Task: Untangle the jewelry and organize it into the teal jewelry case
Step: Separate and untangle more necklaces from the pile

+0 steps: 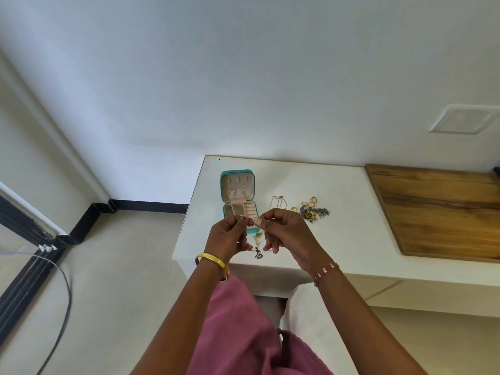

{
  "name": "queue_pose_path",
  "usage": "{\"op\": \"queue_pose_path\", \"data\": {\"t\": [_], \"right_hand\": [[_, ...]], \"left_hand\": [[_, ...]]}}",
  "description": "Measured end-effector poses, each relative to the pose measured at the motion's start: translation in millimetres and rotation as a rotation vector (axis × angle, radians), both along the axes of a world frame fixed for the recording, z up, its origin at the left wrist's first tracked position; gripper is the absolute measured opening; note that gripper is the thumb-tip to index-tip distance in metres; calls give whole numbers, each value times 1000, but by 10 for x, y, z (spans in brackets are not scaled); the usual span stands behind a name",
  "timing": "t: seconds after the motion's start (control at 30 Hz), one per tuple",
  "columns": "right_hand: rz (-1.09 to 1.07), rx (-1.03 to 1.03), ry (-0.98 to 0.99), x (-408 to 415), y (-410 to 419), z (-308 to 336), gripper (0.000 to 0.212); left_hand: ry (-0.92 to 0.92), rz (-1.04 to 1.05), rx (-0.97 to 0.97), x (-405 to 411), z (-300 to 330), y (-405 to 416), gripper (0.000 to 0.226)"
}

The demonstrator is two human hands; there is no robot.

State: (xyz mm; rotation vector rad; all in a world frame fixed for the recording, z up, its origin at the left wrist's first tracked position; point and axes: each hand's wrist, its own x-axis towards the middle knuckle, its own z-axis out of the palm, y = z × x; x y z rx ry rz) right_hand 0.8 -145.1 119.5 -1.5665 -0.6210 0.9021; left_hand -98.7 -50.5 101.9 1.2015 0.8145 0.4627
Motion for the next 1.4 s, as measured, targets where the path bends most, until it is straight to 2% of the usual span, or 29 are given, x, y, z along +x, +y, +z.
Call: {"op": "queue_pose_path", "data": {"t": [0.2,0.5,0.7,0.8,0.87,0.97,1.1,1.23,1.4], "right_hand": [[-17,-74,-65,307,411,-207,7],[-36,-106,-93,812,1110,-577,4],[-100,-160,-244,1070,1550,-968,4],[-148,-147,-354,1131,1635,-1120,7],[-176,-116,-417,1125,1634,-1168,7],[-187,-100,-606,1086,1633,-1239,2],[-196,-86,-1021,1044,1697,-1316,14],[-208,-109,-1443,1088,1759,-1365,24],[-218,-145,-1697,1197,1806,-1397,20]], "left_hand": [[117,36,179,295,-283,371,18],[263,85,302,765,-653,960,21],[346,303,413,929,-958,1271,18],[338,435,482,995,-1075,1352,30],[314,429,507,1042,-1133,1421,45],[302,299,504,1122,-1200,1530,57],[310,180,490,1190,-1235,1600,43],[335,175,489,1182,-1258,1616,41],[337,175,477,1145,-1269,1626,43]]}}
